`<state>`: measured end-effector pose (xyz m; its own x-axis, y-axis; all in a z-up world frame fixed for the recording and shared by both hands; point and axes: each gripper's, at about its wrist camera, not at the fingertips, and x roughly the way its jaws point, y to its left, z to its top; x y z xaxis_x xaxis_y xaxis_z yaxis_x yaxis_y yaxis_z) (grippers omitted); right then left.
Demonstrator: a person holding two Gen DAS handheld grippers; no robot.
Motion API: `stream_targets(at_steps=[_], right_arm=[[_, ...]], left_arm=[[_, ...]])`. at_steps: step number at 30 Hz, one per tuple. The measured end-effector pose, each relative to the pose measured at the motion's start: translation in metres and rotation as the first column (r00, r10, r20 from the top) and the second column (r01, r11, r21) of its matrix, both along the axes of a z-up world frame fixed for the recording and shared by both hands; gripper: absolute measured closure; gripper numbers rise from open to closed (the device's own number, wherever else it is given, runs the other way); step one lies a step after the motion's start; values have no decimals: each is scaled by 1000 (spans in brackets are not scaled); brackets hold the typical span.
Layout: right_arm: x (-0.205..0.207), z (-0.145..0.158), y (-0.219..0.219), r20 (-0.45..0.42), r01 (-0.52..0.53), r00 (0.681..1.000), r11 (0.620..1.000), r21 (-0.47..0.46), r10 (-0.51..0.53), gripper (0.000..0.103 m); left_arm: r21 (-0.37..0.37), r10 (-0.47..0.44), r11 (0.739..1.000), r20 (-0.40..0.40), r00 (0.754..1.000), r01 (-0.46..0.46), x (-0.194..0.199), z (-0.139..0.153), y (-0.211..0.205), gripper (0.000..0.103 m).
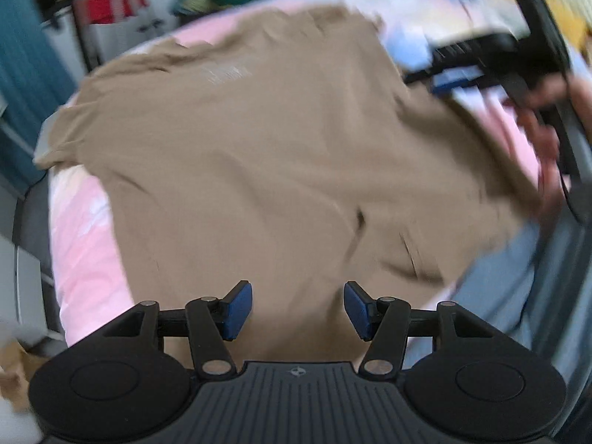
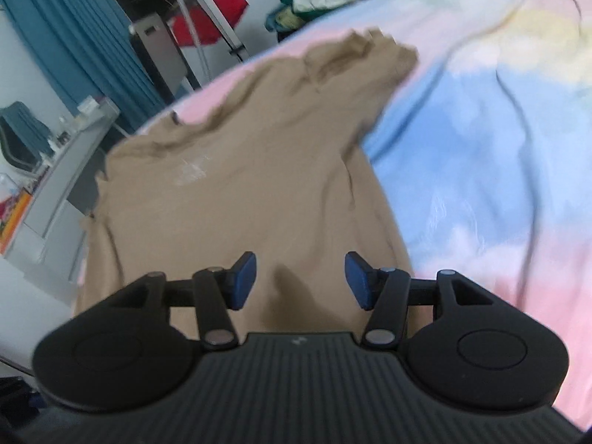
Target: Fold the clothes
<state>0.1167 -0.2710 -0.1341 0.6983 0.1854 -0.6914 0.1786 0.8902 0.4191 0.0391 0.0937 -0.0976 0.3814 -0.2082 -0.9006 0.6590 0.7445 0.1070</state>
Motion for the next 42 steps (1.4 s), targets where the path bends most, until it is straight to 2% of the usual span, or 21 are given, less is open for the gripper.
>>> stream_targets(at_steps=[1, 2, 3, 4, 6, 9, 14, 16, 19, 22, 24, 25, 27, 29, 31, 33, 36, 39, 42], right_arm=[[2, -6, -1, -10, -1, 1000, 1000, -22, 1, 47], [2, -10, -2, -18, 0, 1000, 999, -43, 0, 47], [-3, -10, -3, -14, 9, 1000, 998, -54, -10, 47], [-3, -10, -6, -16, 20, 1000, 999, -42, -21, 47], [-4, -9, -13, -20, 40, 999, 999, -18, -41, 47], [-7, -13, -16, -36, 43, 998, 999, -8, -44, 47], [-14, -12, -19, -29, 55, 998, 998, 6, -54, 47], [-15, -11, -19, -23, 57, 998, 998, -4, -57, 47], [-16, -11, -20, -26, 61, 998, 998, 16, -61, 47], [-18, -9, -21, -10, 61, 998, 998, 27, -61, 47], [-22, -5, -22, 12, 59, 998, 998, 30, -60, 47], [-23, -2, -24, 28, 61, 998, 997, 42, -62, 47], [-25, 4, -28, 59, 68, 996, 995, 78, -73, 47], [-21, 11, -32, 87, 75, 992, 990, 119, -86, 45], [-14, 19, -38, 117, 80, 988, 985, 153, -98, 45], [0, 26, -45, 137, 94, 983, 979, 179, -120, 45], [26, 27, -64, 126, 141, 976, 953, 267, -179, 45], [59, 16, -82, 106, 178, 968, 918, 355, -228, 45], [97, -3, -101, 115, 209, 957, 910, 359, -266, 45]], left_arm=[[24, -27, 999, -20, 999, 27, 1, -7, -4, 47], [52, -32, 998, -42, 999, 35, 4, -13, -7, 53], [82, -28, 996, -66, 997, 34, 7, -20, -8, 69], [112, -24, 993, -89, 996, 34, 10, -26, -9, 75], [118, -23, 992, -123, 992, 37, 13, -27, -8, 93], [119, -24, 992, -134, 991, 40, 10, -14, 1, 99], [167, 60, 986, -209, 976, -25, 5, 13, 29, 99], [202, 114, 977, -229, 967, -67, 3, 10, 39, 99], [258, 183, 959, -259, 949, -114, 2, -10, 50, 99], [204, 199, 967, -251, 947, -149, 5, 0, 55, 96], [144, 219, 971, -238, 946, -189, 6, 14, 59, 79], [120, 228, 971, -227, 947, -205, 4, 19, 59, 76], [68, 242, 970, -194, 951, -233, 3, 32, 54, 61], [-5, 280, 959, -162, 946, -284, 7, 50, 50, 55], [-108, 330, 934, -113, 937, -341, 15, 70, 43, 50], [-232, 381, 894, -54, 923, -383, 31, 85, 34, 39], [-364, 444, 837, 11, 896, -410, 57, 93, 11, 35], [-489, 525, 743, 2, 851, -457, 88, 80, -15, 35], [-579, 587, 642, -51, 808, -503, 117, 44, -29, 35]])
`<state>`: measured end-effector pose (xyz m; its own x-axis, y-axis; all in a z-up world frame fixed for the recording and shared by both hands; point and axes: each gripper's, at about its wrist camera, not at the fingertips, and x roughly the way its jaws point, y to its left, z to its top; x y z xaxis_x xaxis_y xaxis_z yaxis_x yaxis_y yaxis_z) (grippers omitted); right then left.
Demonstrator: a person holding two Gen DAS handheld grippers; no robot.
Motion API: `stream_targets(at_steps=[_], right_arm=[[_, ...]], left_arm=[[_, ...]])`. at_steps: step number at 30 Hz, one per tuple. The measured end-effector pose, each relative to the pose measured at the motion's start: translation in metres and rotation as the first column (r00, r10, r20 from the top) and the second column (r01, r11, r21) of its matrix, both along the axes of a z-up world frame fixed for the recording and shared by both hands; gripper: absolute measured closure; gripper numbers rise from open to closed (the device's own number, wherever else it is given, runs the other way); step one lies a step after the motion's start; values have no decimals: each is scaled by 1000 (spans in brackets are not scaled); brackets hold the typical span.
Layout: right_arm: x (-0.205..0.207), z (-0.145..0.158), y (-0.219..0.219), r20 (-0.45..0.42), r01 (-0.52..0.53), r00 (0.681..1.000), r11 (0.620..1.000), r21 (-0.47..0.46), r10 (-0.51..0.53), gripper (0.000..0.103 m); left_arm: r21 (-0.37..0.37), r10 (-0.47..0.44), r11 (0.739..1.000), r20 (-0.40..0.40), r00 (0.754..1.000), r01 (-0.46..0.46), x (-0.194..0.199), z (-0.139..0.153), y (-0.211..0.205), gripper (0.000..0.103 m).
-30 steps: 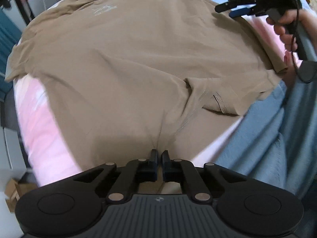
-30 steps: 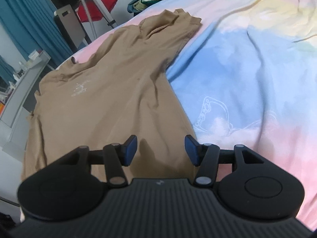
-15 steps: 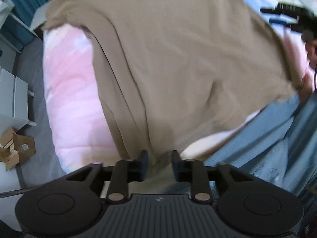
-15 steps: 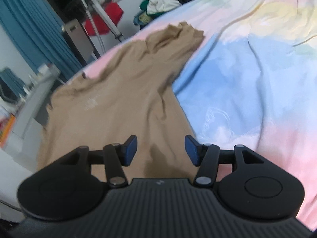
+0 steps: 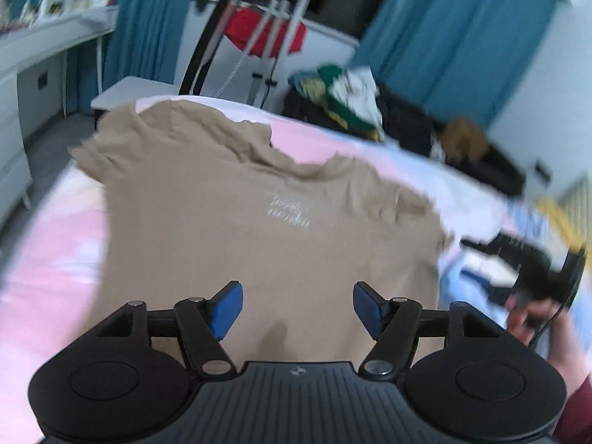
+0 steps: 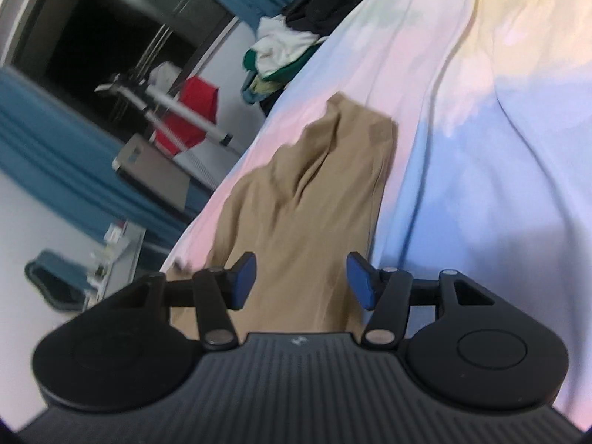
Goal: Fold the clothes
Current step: 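Grasp the shirt sleeve edge with the right gripper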
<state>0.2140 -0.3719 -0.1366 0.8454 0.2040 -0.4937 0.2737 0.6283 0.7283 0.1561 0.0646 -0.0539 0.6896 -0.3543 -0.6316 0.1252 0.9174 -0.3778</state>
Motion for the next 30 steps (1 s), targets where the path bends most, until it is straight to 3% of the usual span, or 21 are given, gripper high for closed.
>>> stream_targets(at_steps=[2, 5, 7, 9, 15, 19, 20, 22, 24, 30], right_arm=[[25, -16, -12, 9, 21, 1000, 999, -25, -21, 46], [54, -46, -29, 2, 58, 998, 998, -39, -58, 46], [69, -67, -39, 27, 65, 998, 998, -3, -65, 48], [81, -71, -40, 88, 49, 995, 997, -58, -44, 48], [119, -76, -47, 228, -10, 973, 996, -86, 30, 45], [141, -70, -32, 283, -123, 945, 980, -159, 164, 50], [146, -68, -23, 251, -146, 947, 964, -224, 202, 54], [150, -61, -7, 189, -148, 957, 929, -338, 221, 85], [151, -51, 6, 149, -136, 965, 893, -429, 218, 90], [128, 11, 46, 199, 1, 968, 789, -614, 153, 92]], left_arm=[[30, -3, 1000, 14, 1000, 3, 14, -23, -5, 35], [159, -1, 987, 27, 1000, -4, 26, -50, -16, 35], [125, 5, 992, -13, 1000, -3, 36, -63, -17, 35], [95, 2, 995, -26, 1000, 0, 44, -69, -18, 35], [117, 25, 993, 11, 1000, -26, 56, -84, -13, 35], [114, 42, 993, -17, 999, -40, 64, -91, -8, 35], [122, 45, 992, -17, 999, -43, 64, -91, -8, 35], [142, 50, 989, -3, 999, -49, 64, -88, -9, 35], [160, 57, 985, 22, 998, -60, 61, -84, -8, 35], [138, 79, 986, 84, 993, -90, 46, -61, 4, 35]])
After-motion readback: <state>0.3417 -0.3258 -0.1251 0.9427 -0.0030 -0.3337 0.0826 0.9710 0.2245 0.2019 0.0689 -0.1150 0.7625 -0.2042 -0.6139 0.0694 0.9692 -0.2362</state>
